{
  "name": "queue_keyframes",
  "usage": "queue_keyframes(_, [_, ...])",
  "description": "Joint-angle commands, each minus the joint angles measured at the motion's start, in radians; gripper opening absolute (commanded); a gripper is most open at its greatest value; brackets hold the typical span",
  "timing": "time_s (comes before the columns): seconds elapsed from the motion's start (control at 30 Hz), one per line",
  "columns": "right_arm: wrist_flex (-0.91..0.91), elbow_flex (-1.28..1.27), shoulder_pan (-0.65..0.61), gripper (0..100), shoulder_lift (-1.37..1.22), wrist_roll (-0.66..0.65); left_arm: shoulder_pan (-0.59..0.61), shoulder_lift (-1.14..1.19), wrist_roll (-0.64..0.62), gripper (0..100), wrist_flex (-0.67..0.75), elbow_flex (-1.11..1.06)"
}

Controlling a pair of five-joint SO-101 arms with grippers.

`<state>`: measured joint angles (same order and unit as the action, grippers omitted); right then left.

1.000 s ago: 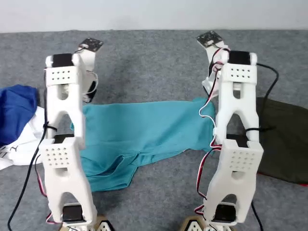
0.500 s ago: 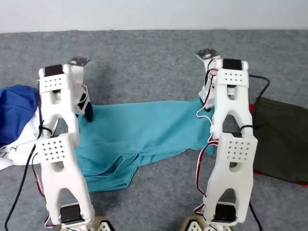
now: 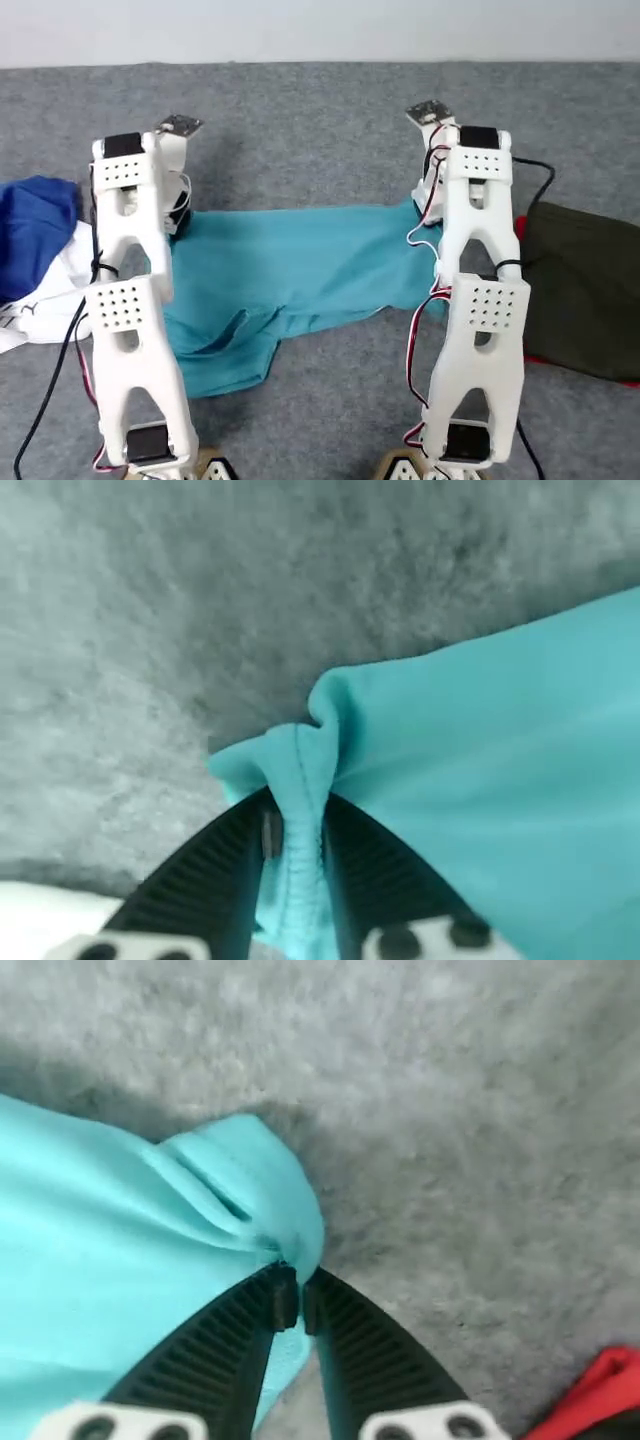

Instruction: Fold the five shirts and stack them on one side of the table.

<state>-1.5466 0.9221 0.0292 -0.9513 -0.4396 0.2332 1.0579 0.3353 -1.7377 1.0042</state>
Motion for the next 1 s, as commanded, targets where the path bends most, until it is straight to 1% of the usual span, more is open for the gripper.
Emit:
queue_keyframes(0.0, [0.010, 0.114, 0.013, 1.0, 0.010, 0.014, 0.000, -0.014, -0.040, 1, 0.017, 0.127])
queue_keyframes(0.2, [0.079, 0.153, 0.031, 1.0, 0.010, 0.015, -0.006, -0.014, -0.044, 1, 0.083, 0.162])
queue_keyframes(0.27, [0.096, 0.152, 0.035, 1.0, 0.010, 0.015, -0.006, -0.014, -0.044, 1, 0.075, 0.159])
queue_keyframes(0.37, [0.079, 0.152, 0.031, 1.5, 0.016, 0.015, -0.003, -0.023, -0.040, 2, 0.017, 0.162])
queue_keyframes(0.43, [0.028, 0.157, 0.027, 6.0, 0.024, 0.014, -0.005, -0.026, -0.043, 5, -0.020, 0.165])
queue_keyframes(0.53, [-0.091, 0.193, 0.022, 20.0, 0.044, 0.015, 0.017, -0.069, -0.044, 13, -0.020, 0.127])
queue_keyframes(0.6, [-0.159, 0.229, 0.021, 25.1, 0.058, 0.038, 0.023, -0.126, -0.044, 16, -0.020, 0.104])
queue_keyframes(0.7, [-0.240, 0.321, 0.016, 25.4, 0.076, 0.055, 0.023, -0.230, -0.041, 17, -0.020, 0.047])
queue_keyframes(0.8, [-0.251, 0.376, 0.013, 25.4, 0.105, 0.061, 0.032, -0.350, -0.041, 17, -0.020, -0.056])
queue_keyframes(0.97, [-0.251, 0.347, -0.038, 25.3, 0.222, 0.058, 0.095, -0.589, -0.043, 17, -0.020, -0.291])
